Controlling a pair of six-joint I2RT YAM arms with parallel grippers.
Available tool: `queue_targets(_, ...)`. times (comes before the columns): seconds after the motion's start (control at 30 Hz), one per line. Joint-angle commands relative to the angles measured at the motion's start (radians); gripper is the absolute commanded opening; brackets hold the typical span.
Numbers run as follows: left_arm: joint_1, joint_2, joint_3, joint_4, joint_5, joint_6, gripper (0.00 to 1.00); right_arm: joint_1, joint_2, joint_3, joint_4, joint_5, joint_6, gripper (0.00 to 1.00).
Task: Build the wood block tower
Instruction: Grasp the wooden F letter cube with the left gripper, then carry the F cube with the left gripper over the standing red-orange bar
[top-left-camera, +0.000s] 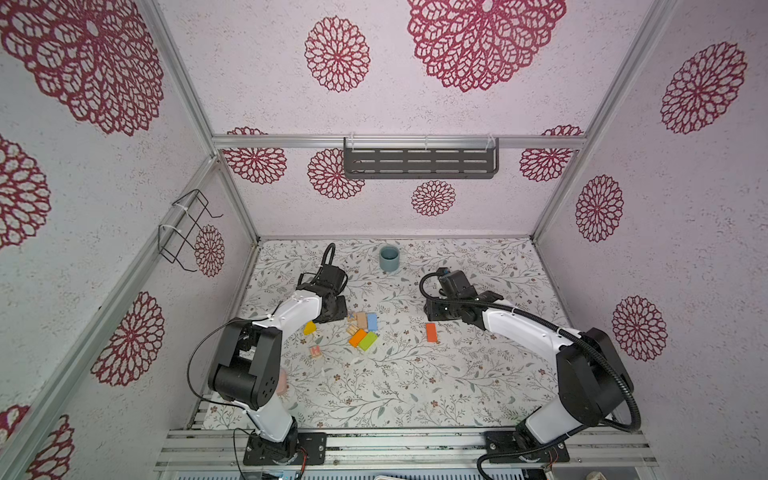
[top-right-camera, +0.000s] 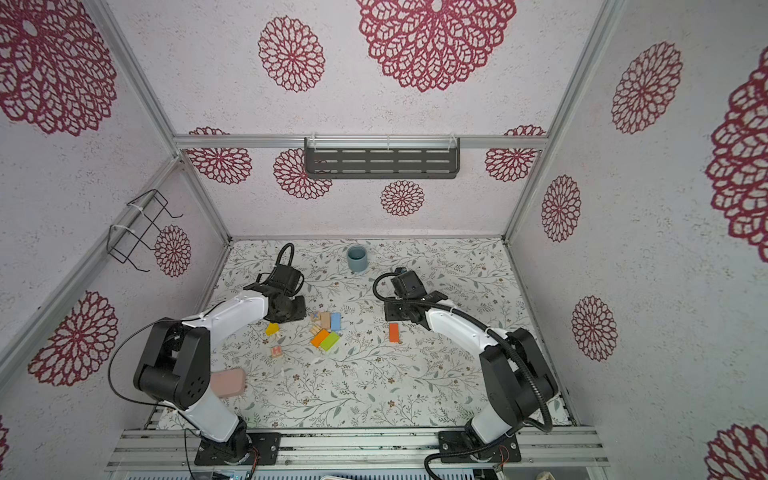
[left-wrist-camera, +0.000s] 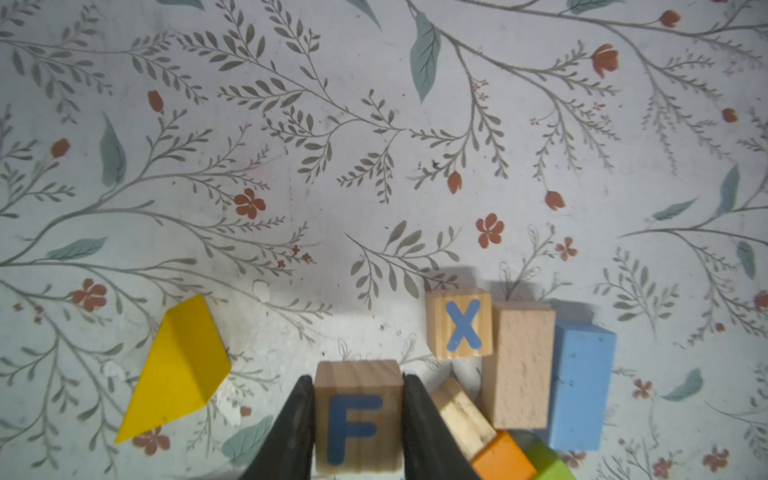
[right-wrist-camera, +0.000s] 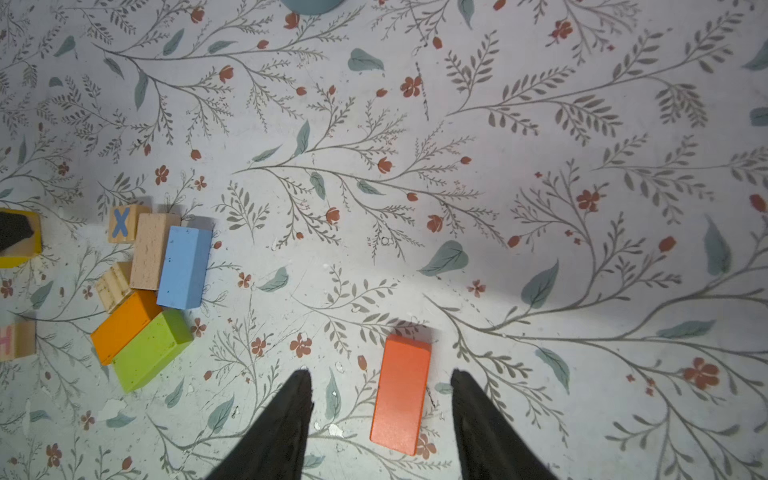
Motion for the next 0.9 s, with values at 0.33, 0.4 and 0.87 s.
queue_targets(0.33,-0.231,0.065,0.249,-0.18,-0.037,-0.122,0.34,-0.223,-0.25,-0.235,0.136,-0.098,0.147,0.6)
queue_targets(0.4,-0.264,0.098,0.297,-0.197,-0.041,-0.136,0.34,-0.244,-0.27,-0.261,0.141,-0.096,0.146,0.62)
queue_targets(0.87,-0.439,0.373,0.6,-0.251,-0.048,-0.26,0.33,-0.393,-0.369,-0.436,0.301,-0.141,0.204,0.99)
